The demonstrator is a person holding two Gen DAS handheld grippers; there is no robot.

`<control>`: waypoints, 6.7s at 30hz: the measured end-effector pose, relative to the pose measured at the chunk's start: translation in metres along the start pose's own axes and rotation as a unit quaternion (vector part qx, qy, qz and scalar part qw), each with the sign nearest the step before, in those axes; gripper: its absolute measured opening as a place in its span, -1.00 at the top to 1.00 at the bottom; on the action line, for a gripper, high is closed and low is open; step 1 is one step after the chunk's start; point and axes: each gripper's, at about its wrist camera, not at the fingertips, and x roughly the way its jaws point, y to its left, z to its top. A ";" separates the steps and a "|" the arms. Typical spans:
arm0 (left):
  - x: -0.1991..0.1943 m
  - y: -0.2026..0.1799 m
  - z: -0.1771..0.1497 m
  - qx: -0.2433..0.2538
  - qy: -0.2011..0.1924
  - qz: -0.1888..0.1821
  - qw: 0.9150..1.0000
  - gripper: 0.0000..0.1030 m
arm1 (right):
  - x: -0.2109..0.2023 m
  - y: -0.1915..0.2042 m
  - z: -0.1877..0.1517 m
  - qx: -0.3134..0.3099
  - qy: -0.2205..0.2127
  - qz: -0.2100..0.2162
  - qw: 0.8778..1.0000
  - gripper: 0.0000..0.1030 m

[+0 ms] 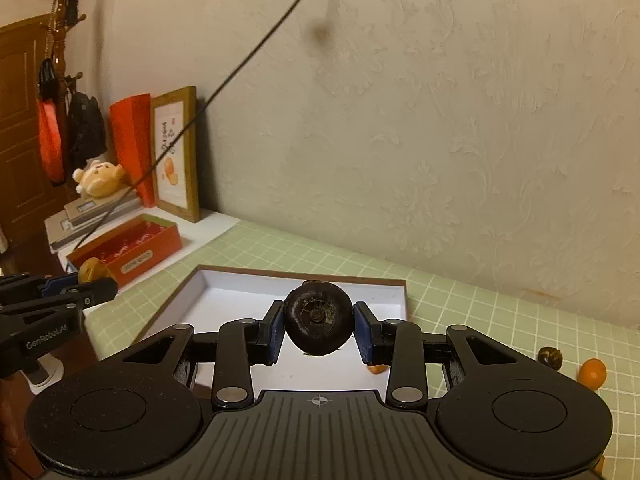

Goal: Organize fruits
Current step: 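Carry the dried fruit and chestnut over the white box with both tools, then open both tools to drop the chestnut and dried fruit into the box, then move both tools back toward the remaining fruits on the table, then grasp an orange with the left tool while the right tool grasps a brown dried fruit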

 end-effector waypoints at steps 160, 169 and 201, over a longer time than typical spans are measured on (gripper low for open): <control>0.105 -0.296 -0.059 0.112 0.091 -0.182 0.973 -0.16 | -0.042 -0.233 -0.148 0.138 0.080 -0.233 0.959 0.29; 0.121 -0.297 -0.061 0.105 0.103 -0.173 0.974 -0.04 | -0.033 -0.230 -0.149 0.126 0.088 -0.229 0.961 0.48; 0.114 -0.297 -0.061 0.104 0.114 -0.179 0.972 0.47 | -0.031 -0.234 -0.146 0.133 0.084 -0.239 0.958 0.59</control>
